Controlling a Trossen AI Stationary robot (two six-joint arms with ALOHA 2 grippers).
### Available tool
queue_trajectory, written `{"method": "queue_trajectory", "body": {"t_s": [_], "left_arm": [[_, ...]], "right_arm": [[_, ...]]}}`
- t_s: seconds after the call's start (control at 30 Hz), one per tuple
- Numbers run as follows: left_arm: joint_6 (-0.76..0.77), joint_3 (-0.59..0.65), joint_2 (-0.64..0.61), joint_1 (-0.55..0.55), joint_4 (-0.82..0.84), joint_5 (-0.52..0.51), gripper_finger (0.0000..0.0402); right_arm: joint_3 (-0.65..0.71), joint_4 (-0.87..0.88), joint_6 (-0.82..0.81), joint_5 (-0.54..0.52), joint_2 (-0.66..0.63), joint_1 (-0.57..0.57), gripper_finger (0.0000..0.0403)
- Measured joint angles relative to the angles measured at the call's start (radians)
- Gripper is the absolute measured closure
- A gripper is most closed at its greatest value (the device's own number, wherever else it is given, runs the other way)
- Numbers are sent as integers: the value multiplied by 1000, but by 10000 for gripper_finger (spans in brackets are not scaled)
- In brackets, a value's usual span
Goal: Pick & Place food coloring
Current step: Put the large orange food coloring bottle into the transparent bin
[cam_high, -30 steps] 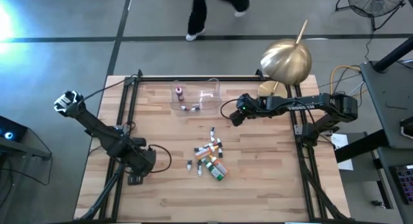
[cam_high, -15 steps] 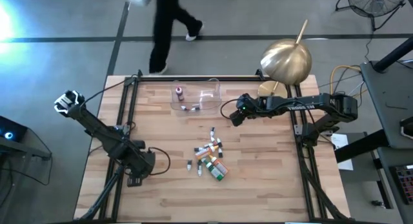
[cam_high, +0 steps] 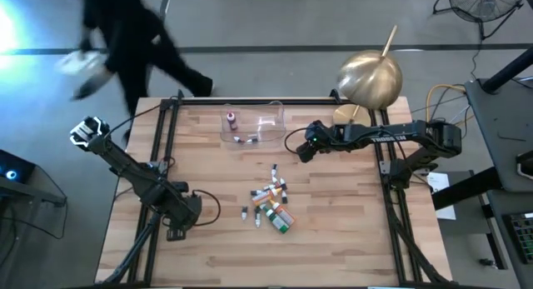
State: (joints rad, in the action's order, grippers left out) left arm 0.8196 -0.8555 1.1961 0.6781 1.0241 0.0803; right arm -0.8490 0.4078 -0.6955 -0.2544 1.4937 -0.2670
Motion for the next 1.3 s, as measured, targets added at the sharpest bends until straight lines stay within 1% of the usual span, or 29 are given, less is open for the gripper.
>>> {"method": "queue_trajectory", "body": {"t_s": [0.1, 0.23, 0.33, 0.43, 0.5, 0.57, 0.63, 0.73, 0.83, 0.93, 1.0, 1.13, 1.2, 1.3], "left_arm": [[0, 4, -1, 0, 0, 8, 297], [14, 4, -2, -3, 9, 11, 302], [21, -4, -2, -16, 66, 11, 304], [8, -22, -15, -65, 154, -7, 305], [-42, -46, -36, -134, 204, -30, 305], [-101, -74, -59, -240, 248, -63, 305], [-178, -111, -80, -372, 252, -88, 306], [-323, -184, -85, -589, 252, -94, 306], [-485, -281, -50, -782, 253, -125, 306], [-629, -404, 19, -934, 259, -136, 306], [-704, -501, 78, -1003, 263, -135, 307], [-829, -686, 219, -1075, 279, -132, 307], [-885, -753, 297, -1100, 275, -129, 307], [-967, -817, 409, -1129, 275, -133, 307]], "right_arm": [[0, 0, 0, -4, 0, 0, 184], [0, 1, 0, -7, 0, 0, 184], [0, 1, 0, -8, 0, 0, 184], [0, 1, 0, -8, 0, 0, 184], [0, 1, 0, -8, 0, 0, 184], [0, 1, 4, -9, 0, 0, 184], [0, 1, 12, -9, 0, 0, 184], [0, 3, 11, -9, 0, 0, 184], [0, 3, -1, -7, 0, 0, 184], [0, 4, -4, -6, 0, 0, 184], [0, 5, -13, -2, 0, 0, 184], [0, 6, -47, 0, 0, 0, 184], [0, 6, -61, 0, 0, 0, 184], [0, 6, -62, -1, 0, 0, 184]]}}
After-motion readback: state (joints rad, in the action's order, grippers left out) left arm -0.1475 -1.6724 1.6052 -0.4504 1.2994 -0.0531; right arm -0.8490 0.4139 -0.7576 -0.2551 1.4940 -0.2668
